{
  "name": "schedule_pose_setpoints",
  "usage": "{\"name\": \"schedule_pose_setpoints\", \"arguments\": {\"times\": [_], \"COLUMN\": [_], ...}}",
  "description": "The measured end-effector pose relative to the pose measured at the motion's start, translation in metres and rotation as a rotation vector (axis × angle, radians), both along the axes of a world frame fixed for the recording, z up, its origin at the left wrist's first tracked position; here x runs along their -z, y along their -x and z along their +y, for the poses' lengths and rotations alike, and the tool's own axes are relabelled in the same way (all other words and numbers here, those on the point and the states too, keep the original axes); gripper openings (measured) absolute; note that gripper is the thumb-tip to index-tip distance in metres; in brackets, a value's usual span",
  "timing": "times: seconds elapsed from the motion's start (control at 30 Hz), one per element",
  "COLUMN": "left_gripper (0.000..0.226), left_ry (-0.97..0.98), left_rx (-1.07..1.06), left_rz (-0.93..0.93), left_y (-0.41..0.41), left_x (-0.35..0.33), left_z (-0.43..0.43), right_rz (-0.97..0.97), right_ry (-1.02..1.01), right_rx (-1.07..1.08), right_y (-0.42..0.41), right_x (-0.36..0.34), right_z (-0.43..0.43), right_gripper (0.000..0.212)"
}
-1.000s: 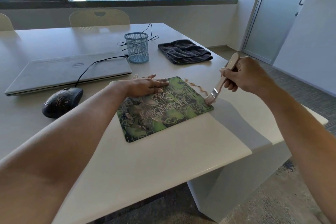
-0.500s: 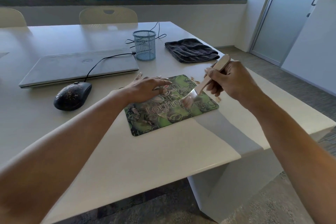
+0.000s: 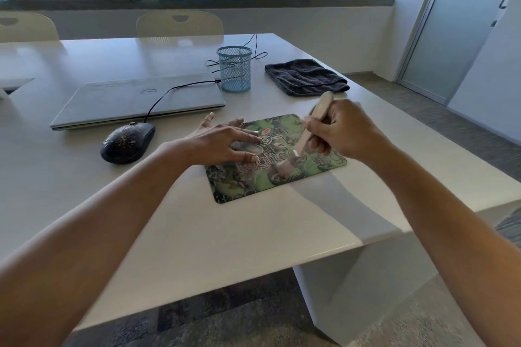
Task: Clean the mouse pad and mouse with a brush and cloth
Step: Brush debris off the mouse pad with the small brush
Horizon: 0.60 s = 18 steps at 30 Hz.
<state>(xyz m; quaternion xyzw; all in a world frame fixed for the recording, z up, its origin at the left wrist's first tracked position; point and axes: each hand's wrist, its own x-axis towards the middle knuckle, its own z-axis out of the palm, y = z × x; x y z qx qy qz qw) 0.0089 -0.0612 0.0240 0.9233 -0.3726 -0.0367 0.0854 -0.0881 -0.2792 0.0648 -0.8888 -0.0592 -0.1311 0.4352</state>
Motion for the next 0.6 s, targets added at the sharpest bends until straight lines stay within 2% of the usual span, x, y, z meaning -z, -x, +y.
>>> {"name": "schedule_pose_setpoints", "arguments": {"times": [0.17, 0.37, 0.6], "left_gripper": [0.067, 0.058, 0.060], "left_ry": [-0.043, -0.059, -0.058], "left_rx": [-0.017, -0.032, -0.040], "left_rz": [-0.007, -0.013, 0.009], "left_y": [0.003, 0.004, 0.005], "left_x": [-0.004, -0.006, -0.005], "left_z": [-0.003, -0.005, -0.005], "right_rz": [-0.069, -0.036, 0.008], "right_ry": [0.152, -0.089, 0.014], "right_rx": [0.071, -0.090, 0.048], "right_y": [0.003, 0.008, 0.005], "right_x": [-0.012, 0.000, 0.002], "right_z": [-0.019, 0.012, -0.018], "right_gripper": [0.019, 0.029, 0.030]}}
